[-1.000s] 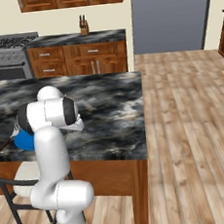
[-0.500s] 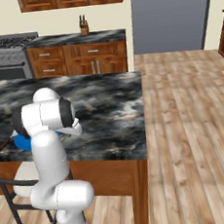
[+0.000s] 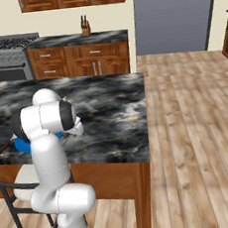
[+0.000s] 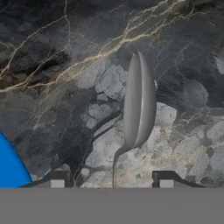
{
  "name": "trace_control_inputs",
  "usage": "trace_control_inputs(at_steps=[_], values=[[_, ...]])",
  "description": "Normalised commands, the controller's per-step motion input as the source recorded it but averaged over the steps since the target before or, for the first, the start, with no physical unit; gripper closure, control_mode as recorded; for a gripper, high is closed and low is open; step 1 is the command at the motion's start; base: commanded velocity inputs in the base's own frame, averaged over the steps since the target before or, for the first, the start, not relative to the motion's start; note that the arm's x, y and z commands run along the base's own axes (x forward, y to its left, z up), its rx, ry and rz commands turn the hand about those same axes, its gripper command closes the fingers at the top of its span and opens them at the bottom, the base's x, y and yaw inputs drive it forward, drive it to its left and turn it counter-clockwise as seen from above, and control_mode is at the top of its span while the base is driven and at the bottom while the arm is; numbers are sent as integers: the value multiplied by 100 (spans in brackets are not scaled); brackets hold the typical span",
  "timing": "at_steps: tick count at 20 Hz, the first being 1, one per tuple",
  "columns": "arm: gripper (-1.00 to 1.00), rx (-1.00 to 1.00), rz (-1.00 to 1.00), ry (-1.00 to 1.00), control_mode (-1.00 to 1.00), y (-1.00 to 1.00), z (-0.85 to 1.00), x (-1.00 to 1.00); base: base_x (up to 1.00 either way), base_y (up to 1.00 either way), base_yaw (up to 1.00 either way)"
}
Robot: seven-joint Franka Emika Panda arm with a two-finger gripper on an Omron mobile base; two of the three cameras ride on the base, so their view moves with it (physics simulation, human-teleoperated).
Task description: Take the fork and place it on the left side of the plate. Then take the spoon and place it on the right side of the plate. Make sure they're directly next to the plate.
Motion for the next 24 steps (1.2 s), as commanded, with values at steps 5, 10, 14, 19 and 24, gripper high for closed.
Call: trace_control_inputs(at_steps=[5,10,14,19,24], values=[[-100,0,0,0,-100,1,69,0,0,0,0],[-100,0,0,0,-100,-2,81,-21,0,0,0],[-100,0,0,0,-100,-26,60,-68,0,0,0],[-100,0,0,0,-100,-30,43,-98,0,0,0],[-100,0,0,0,-100,-23,25,-96,0,0,0]])
